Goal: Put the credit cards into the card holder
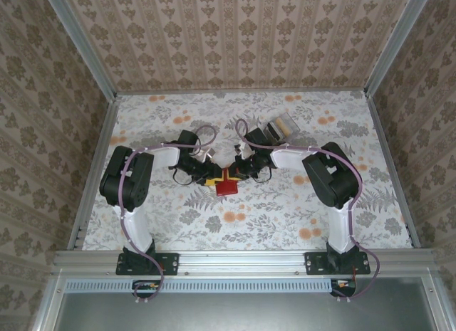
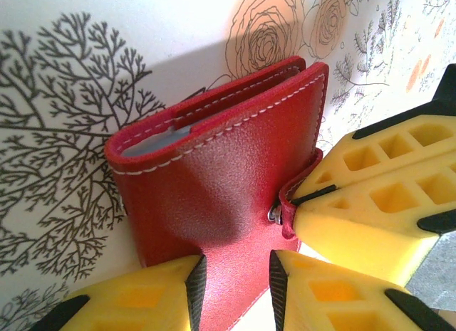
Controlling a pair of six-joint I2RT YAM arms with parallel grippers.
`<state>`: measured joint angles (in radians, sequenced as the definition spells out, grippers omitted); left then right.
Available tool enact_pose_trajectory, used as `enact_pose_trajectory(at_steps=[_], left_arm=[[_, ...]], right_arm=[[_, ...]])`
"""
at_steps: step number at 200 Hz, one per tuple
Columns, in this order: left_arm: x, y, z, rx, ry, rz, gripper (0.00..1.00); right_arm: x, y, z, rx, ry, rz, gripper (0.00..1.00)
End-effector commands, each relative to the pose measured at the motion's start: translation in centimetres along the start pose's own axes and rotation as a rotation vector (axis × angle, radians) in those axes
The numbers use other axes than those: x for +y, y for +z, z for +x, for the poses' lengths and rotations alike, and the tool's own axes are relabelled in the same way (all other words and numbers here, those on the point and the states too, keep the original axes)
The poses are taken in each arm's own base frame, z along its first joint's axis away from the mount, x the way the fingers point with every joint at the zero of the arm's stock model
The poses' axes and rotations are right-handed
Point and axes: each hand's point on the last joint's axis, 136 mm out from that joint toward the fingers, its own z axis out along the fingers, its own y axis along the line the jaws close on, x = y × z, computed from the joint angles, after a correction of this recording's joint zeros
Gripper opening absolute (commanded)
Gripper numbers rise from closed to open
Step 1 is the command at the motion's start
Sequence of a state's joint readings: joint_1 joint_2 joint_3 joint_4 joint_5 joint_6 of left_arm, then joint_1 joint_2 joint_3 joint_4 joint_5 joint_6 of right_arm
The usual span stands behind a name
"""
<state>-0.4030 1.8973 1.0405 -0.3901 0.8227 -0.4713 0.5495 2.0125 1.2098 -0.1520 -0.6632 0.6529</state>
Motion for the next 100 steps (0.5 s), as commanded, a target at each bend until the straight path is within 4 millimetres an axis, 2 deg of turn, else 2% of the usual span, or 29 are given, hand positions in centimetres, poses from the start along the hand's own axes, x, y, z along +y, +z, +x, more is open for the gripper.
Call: enact_pose_trajectory(at_steps=[1,46,79,100], left_arm=[[3.7,1.9,1.6,0.044,-0.075,-0.096,0.34],[3.7,2.0,1.7,0.045,-0.075,-0.093,0.34],[3.7,2.0,1.6,0.043,-0.074,-0.085,0.34],[3.6,2.0,1.5,0.041,-0.071,-0.079,0.34]], right_arm=[[-3.9,1.3,2.3,0.064,0.035,0.138,0.0],[-5.0,2.2,4.4,0.135,-0.028,0.197,0.0],[-6.1,2.4,4.8,0.141,-0.024,0.252,0.0],[-7.8,2.4,5.0,0.136,-0.022,0.334,0.0]])
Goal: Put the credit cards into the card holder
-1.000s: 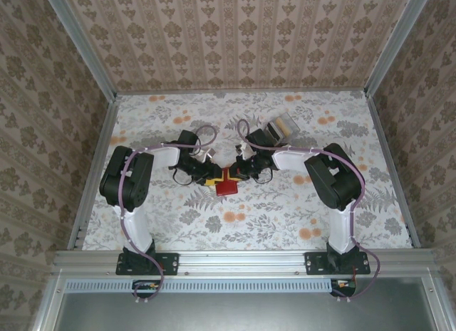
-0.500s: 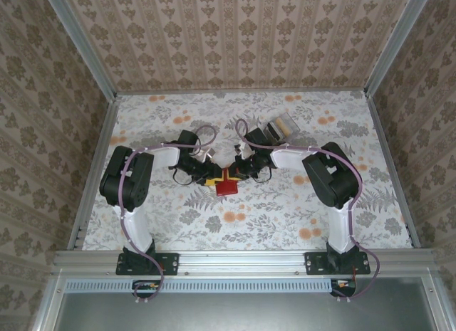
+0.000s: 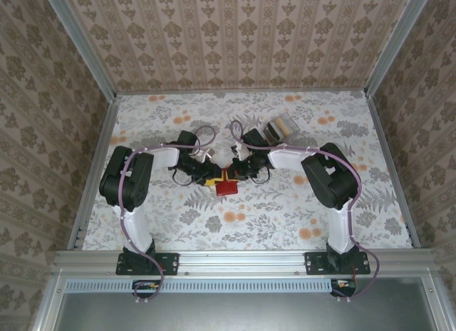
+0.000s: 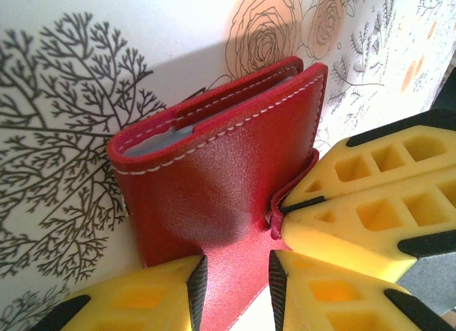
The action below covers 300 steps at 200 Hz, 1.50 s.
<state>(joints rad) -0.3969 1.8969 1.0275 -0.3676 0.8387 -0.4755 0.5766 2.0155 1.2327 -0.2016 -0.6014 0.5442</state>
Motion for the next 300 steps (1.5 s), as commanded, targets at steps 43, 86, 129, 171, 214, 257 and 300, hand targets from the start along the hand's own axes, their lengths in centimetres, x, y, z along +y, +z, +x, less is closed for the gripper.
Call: enact_pose_trajectory(at_steps=[43,86,129,171,214,257,300], left_arm=[[2.8,0.6,0.8,0.0,-0.044,-0.086,0.34],[-0.3,-3.6,-1.9,-0.138,0.021,-0.089,0.34],[-2.9,-7.9,-4.1,-0.287,0.062,-0.099,0.41],[-3.1,-14.2,-5.7,-0.562,0.135,-0.286,0.57],[-1.7,-21.8,-6.4,-0.753,0.115,-0.577,0.73],[-2.4,-27.1,-6.8,-0.927,0.205,-0.695,0.89],[-2.6,-33.9,-3.6,-1.356,0.364,-0.895,1.0]], right_arm=[[-6.3,2.6,4.9,0.131,0.042,0.224,0.01],[-2.5,-0.6,1.0,-0.054,0.032,0.121,0.12],[2.0,-3.4,-1.9,-0.185,-0.025,-0.056,0.26],[5.2,-8.3,-4.0,-0.352,-0.104,-0.187,0.36],[5.4,-21.6,-5.7,-0.823,-0.257,0.083,0.5],[0.7,-35.3,-4.0,-1.25,-0.254,0.517,1.0],[-0.9,-37.1,-2.4,-1.257,-0.586,0.823,1.0]])
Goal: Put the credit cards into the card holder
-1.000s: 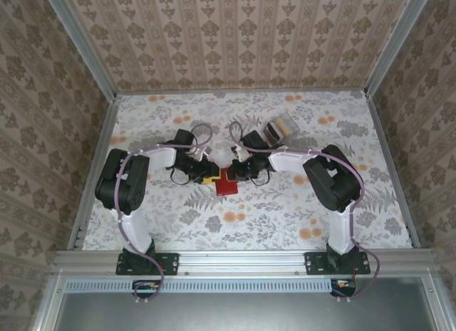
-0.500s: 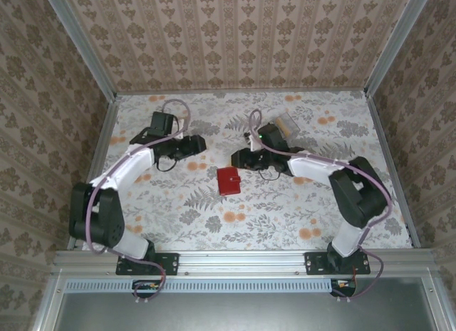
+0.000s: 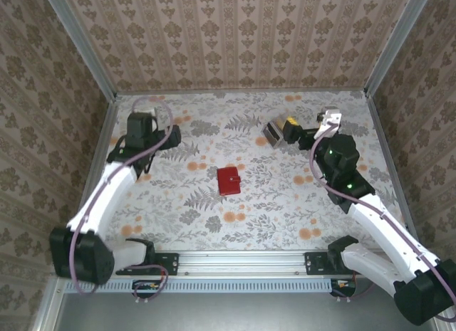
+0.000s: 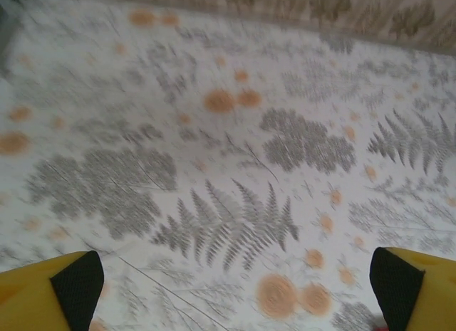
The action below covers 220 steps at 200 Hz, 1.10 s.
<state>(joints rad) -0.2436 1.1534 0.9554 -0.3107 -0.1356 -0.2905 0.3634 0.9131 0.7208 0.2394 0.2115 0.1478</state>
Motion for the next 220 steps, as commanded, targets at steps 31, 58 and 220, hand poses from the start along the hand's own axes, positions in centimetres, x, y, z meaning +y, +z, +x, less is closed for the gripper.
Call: enact_pose_trajectory(at_steps=[31,58,220], left_arm=[[3.0,-1.4,-1.0,-0.4,0.325,-0.16,1.0],[4.5,1.9,2.3,-0.251,0.304,-0.192,1.0],[9.4,9.5,8.3,-0.257,0.164,-0.142,1.0]], right_arm=[[-4.9,-0.2,6.3,0.049,-0.313,0.175,1.0],[-7.5,0.4,11.1,0.117,-0.261,0.242,1.0],[-13.6,4.1,18.3,0.317,-0.06,0.284,1.0]])
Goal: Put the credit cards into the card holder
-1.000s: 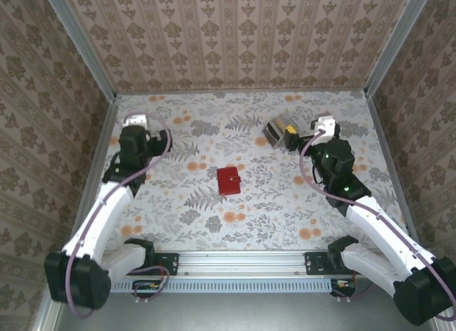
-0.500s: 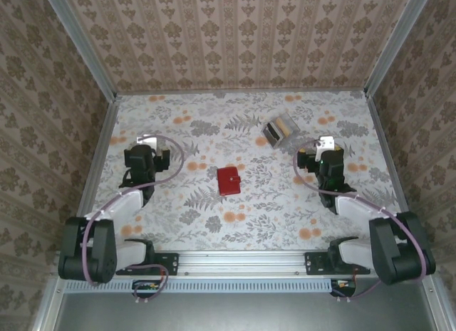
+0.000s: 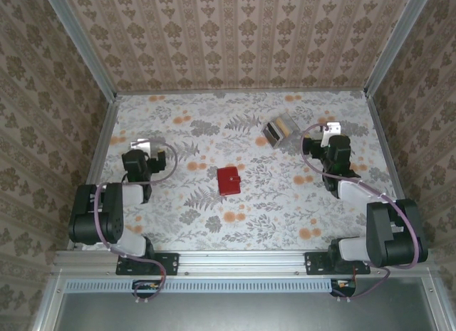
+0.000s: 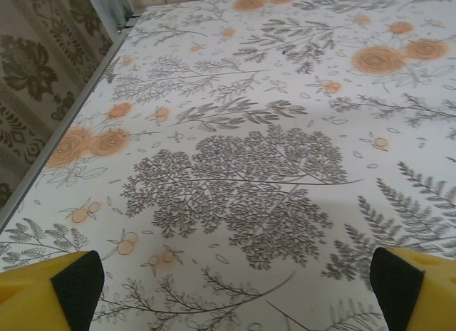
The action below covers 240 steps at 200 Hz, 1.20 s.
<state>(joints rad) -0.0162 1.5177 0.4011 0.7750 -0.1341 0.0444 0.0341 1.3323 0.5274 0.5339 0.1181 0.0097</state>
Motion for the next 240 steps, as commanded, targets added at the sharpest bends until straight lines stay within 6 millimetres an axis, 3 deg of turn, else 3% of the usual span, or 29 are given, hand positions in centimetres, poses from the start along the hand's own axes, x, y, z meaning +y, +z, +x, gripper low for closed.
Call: enact_pose_trajectory(at_steps=[1,13,38,57,240], left_arm=[[-0.3,-0.3,-1.5,-0.091,-0.049,0.029,1.0],[0.0,-0.3,-1.4,-0.092,-0.058,0.012,1.0],[0.1,-0.1,-1.4,-0.085,-0.057,0.006,1.0],[0.1,-0.1,-1.4,-0.081,-0.059,0.006,1.0],[-0.4,0.0,-1.5,-0.075,-0.024,0.001,1.0]], right_arm=[[-0.4,0.1,2.7,0.022,0.066,0.016,1.0],[0.1,0.4,1.8,-0.008,0.02,-0.006,1.0],[-0.4,1.5,4.5,-0.008,0.042,0.023,1.0],[-2.1,1.2,5.0,-0.028,0.087,0.107,1.0],[-1.8,1.2,4.9,-0.029,0.061,0.118,1.0]])
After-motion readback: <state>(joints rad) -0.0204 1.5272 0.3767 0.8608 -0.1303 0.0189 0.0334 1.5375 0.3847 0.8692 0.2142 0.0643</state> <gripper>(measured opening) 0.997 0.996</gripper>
